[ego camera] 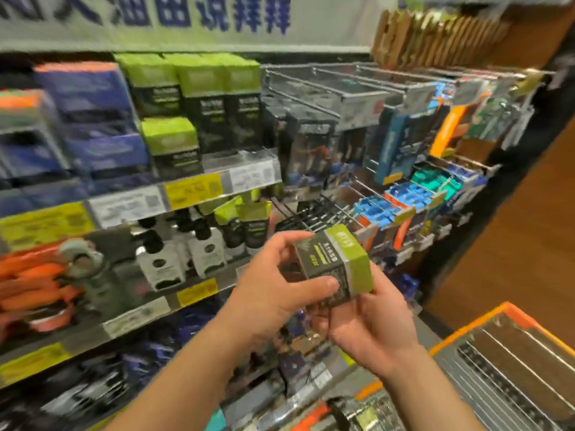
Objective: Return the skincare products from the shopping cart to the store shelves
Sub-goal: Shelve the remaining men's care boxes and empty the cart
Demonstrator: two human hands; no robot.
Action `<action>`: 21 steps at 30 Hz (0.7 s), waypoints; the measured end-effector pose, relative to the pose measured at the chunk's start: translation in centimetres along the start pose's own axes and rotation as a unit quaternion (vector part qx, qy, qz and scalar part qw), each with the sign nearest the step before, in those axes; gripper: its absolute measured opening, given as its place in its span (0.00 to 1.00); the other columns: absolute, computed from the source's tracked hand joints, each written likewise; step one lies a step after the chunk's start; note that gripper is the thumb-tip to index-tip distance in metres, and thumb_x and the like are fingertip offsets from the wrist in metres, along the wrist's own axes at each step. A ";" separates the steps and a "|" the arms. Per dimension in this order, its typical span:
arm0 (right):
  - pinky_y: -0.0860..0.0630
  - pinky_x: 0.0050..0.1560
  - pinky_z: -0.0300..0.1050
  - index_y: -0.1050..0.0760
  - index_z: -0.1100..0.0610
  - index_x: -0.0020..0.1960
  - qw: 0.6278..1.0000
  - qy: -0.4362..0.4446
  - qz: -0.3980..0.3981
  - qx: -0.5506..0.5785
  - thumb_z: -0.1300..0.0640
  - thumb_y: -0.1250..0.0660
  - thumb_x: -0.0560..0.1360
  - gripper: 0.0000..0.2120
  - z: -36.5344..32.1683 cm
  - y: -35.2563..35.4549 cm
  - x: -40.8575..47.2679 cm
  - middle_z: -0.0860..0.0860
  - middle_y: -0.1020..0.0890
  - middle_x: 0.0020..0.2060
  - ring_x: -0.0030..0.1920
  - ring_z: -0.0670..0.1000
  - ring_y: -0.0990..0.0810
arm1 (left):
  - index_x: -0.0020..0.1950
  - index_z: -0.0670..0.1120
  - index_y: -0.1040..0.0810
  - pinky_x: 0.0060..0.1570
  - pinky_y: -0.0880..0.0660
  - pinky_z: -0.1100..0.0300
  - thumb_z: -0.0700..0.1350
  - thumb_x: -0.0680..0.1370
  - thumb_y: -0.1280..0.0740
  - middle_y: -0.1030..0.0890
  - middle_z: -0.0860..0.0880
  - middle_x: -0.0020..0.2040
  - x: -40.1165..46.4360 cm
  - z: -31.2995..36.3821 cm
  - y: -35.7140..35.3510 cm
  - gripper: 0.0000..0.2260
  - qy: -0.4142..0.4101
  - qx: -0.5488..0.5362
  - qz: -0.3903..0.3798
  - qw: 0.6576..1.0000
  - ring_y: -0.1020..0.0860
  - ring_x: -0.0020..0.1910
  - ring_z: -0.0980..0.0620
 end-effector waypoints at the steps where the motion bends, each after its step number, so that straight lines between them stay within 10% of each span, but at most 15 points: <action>1: 0.33 0.42 0.50 0.19 0.59 0.67 1.000 -0.001 -0.004 -0.018 0.44 0.42 0.83 0.24 0.1 -0.9 0.5 0.61 0.18 0.63 0.49 0.58 0.21 | 0.62 0.56 0.22 0.53 0.17 0.51 0.44 0.64 0.16 0.14 0.51 0.55 -0.1 0.5 1.2 0.30 -0.007 -0.004 0.009 1.000 0.15 0.53 0.50; 12: 0.25 0.39 0.46 0.19 0.55 0.67 0.979 -0.017 -0.114 -0.169 0.30 0.26 0.68 0.37 -0.3 -10.2 4.6 0.57 0.15 0.54 0.45 0.53 0.17 | 0.71 0.64 0.24 0.67 0.25 0.42 0.50 0.65 0.18 0.19 0.51 0.67 -2.6 5.0 10.5 0.36 -0.084 0.032 0.028 0.996 0.20 0.66 0.49; 17: 0.34 0.72 0.66 0.23 0.58 0.71 0.972 0.029 -0.121 -0.201 0.41 0.24 0.71 0.34 -1.0 -12.8 5.8 0.64 0.21 0.67 0.70 0.68 0.26 | 0.75 0.57 0.29 0.66 0.24 0.56 0.44 0.70 0.22 0.20 0.59 0.68 -3.1 6.3 12.7 0.35 -0.118 0.018 0.060 0.991 0.23 0.69 0.57; 21: 0.28 0.56 0.60 0.30 0.63 0.74 0.959 0.063 -0.121 -0.250 0.43 0.22 0.70 0.41 -1.6 -14.0 6.5 0.70 0.27 0.69 0.61 0.64 0.25 | 0.73 0.59 0.27 0.55 0.21 0.65 0.52 0.68 0.27 0.19 0.63 0.65 -3.3 7.1 13.9 0.32 -0.133 -0.007 0.101 0.986 0.21 0.64 0.61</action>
Point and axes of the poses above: each hand's wrist, its own x-axis towards the middle knuckle, its own y-axis out of the back of the hand, z = x × y, the point moved 5 cm from there along x, towards the middle knuckle
